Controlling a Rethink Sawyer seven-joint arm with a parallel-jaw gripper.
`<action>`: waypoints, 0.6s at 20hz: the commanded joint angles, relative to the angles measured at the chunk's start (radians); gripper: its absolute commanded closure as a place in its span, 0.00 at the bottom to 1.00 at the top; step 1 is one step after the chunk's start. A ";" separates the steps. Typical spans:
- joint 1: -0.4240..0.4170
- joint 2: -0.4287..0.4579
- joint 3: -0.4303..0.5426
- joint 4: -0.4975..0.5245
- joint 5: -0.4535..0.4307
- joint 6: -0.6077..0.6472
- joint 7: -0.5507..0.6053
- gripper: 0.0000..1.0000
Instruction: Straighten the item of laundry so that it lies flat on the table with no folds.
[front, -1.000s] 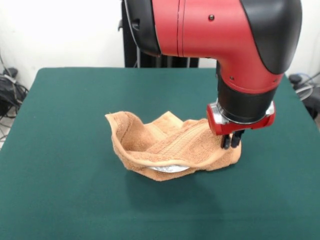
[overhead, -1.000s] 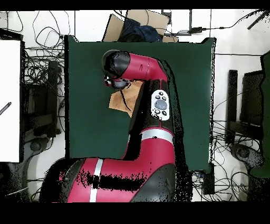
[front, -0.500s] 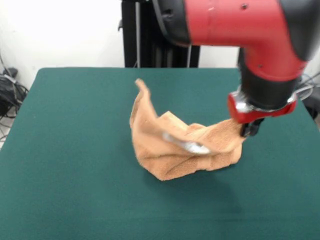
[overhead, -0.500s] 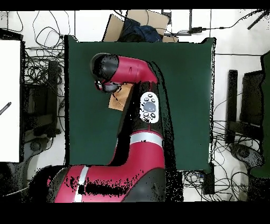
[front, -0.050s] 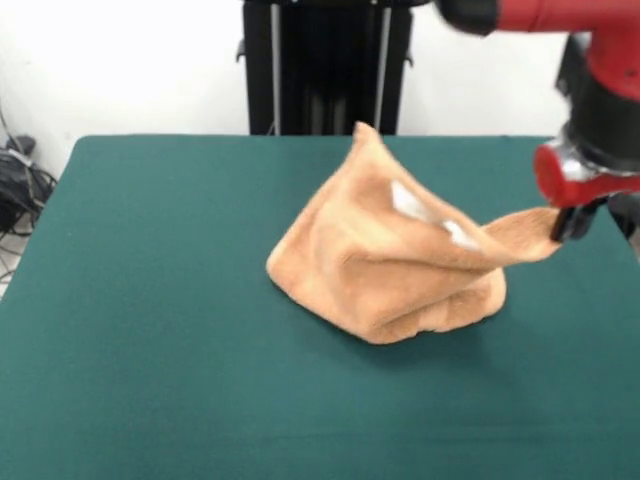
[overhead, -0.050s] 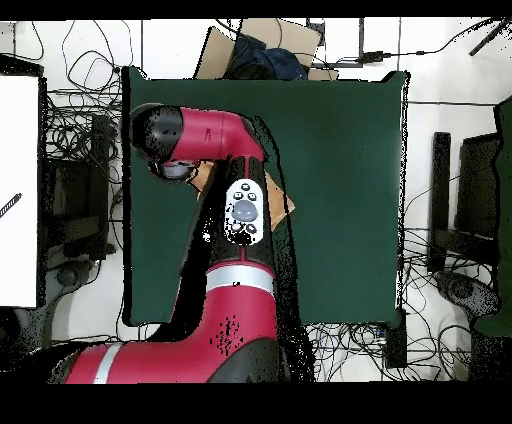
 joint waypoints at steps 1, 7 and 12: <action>-0.007 0.002 -0.011 0.052 0.049 0.031 0.327 1.00; -0.026 -0.006 0.024 0.117 0.091 -0.018 0.321 1.00; -0.035 -0.017 0.035 0.156 0.121 -0.033 0.311 1.00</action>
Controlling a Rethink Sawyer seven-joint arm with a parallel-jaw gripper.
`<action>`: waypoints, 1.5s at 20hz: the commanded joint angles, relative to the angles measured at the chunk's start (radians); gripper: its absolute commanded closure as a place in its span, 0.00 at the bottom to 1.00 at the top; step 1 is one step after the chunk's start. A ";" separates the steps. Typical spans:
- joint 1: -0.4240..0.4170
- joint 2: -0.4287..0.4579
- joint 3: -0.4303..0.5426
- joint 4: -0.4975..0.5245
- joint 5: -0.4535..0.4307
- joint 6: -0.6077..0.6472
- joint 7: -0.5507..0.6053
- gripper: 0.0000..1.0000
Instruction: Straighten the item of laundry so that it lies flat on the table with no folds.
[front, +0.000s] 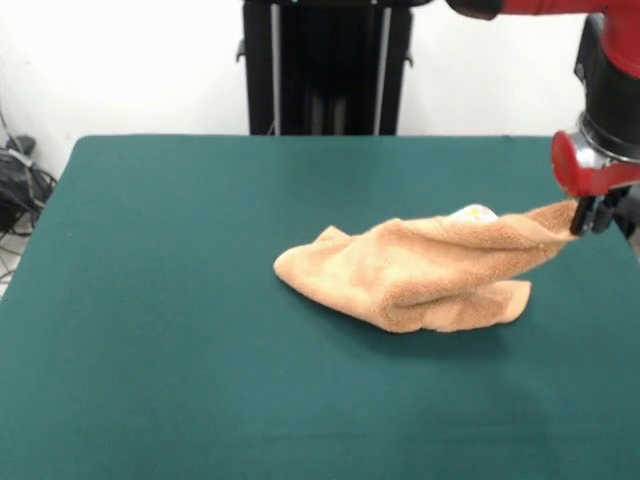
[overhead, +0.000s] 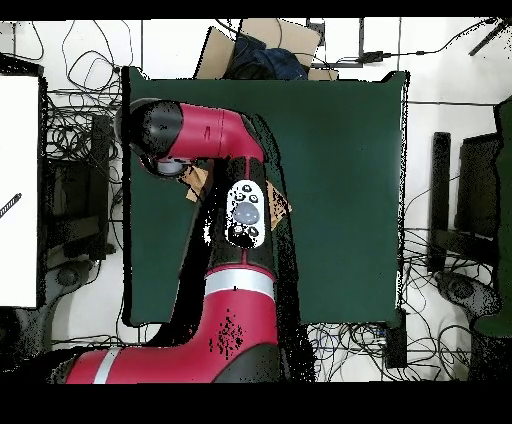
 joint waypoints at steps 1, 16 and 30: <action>-0.029 -0.017 0.038 0.162 0.068 -0.040 0.266 1.00; -0.057 -0.158 0.031 0.377 0.092 -0.110 0.179 1.00; -0.090 -0.191 0.040 0.520 0.021 -0.345 0.098 1.00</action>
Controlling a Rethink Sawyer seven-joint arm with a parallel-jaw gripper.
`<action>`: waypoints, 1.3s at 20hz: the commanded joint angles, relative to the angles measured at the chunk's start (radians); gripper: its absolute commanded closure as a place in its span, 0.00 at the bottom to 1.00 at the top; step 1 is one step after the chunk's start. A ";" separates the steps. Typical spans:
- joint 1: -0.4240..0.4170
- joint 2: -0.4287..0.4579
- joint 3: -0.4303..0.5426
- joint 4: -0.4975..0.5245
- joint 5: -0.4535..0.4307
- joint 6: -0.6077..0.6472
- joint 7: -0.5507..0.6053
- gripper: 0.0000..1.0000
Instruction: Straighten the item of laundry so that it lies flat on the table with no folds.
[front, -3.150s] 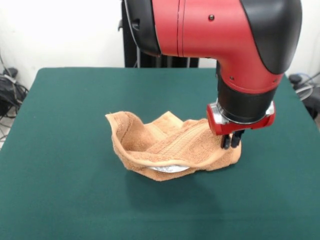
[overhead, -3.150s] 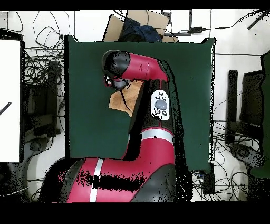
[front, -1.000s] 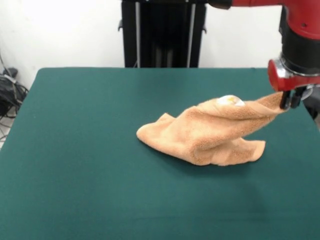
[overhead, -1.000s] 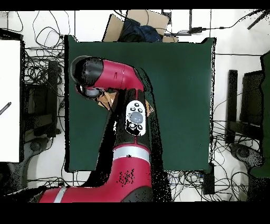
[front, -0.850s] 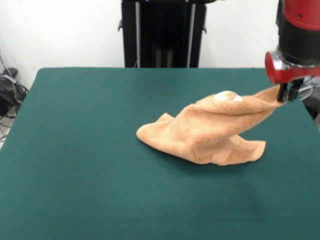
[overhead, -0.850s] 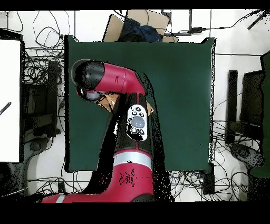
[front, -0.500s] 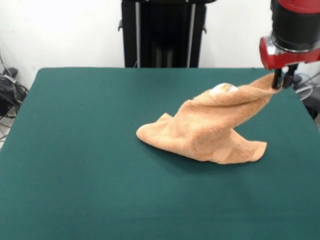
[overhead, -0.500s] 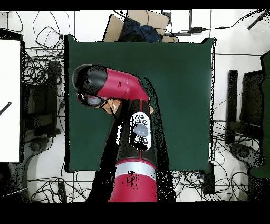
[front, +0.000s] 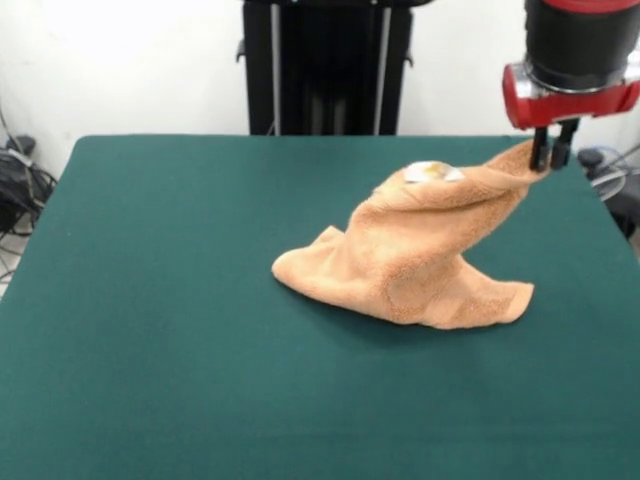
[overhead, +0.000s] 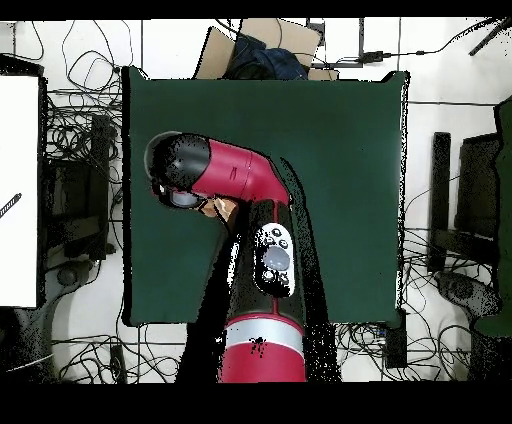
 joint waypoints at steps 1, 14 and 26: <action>-0.034 -0.028 0.027 0.230 -0.087 -0.281 0.085 1.00; -0.061 -0.127 0.003 0.397 -0.229 -0.373 0.072 1.00; -0.097 -0.194 0.020 0.455 -0.234 -0.342 0.072 1.00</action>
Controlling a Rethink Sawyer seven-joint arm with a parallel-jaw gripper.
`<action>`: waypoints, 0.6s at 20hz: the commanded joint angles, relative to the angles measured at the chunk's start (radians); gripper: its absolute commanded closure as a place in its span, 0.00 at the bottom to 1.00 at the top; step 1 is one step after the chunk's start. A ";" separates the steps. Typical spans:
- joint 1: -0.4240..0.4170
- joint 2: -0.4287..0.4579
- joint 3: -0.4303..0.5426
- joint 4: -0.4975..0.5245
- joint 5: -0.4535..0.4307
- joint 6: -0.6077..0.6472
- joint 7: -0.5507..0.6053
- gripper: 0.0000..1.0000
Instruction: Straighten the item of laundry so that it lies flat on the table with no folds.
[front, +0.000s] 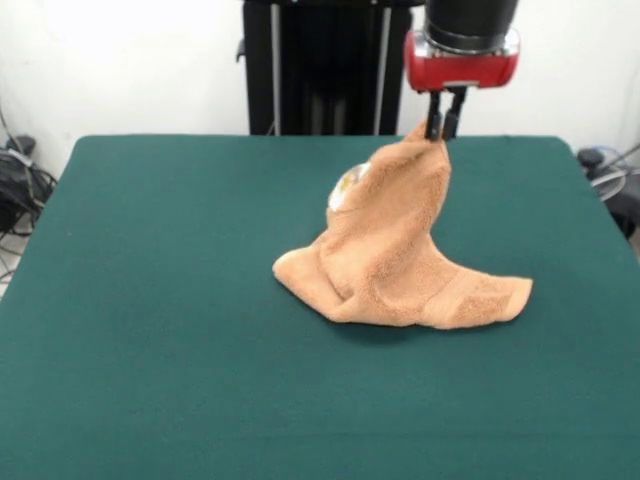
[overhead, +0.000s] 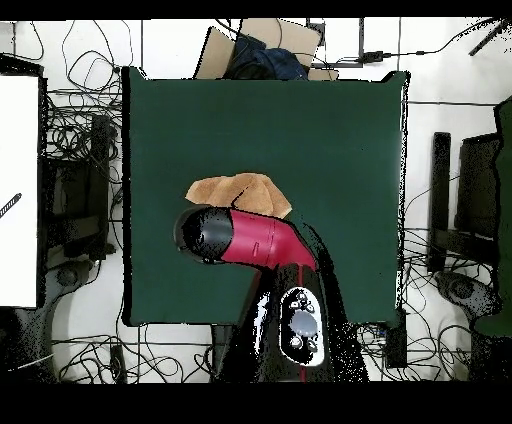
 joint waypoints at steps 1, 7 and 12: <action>-0.028 -0.037 0.040 0.111 -0.054 -0.044 0.075 1.00; -0.003 -0.045 0.034 0.150 -0.047 -0.077 0.139 1.00; 0.026 -0.053 0.033 0.215 -0.011 -0.134 0.208 1.00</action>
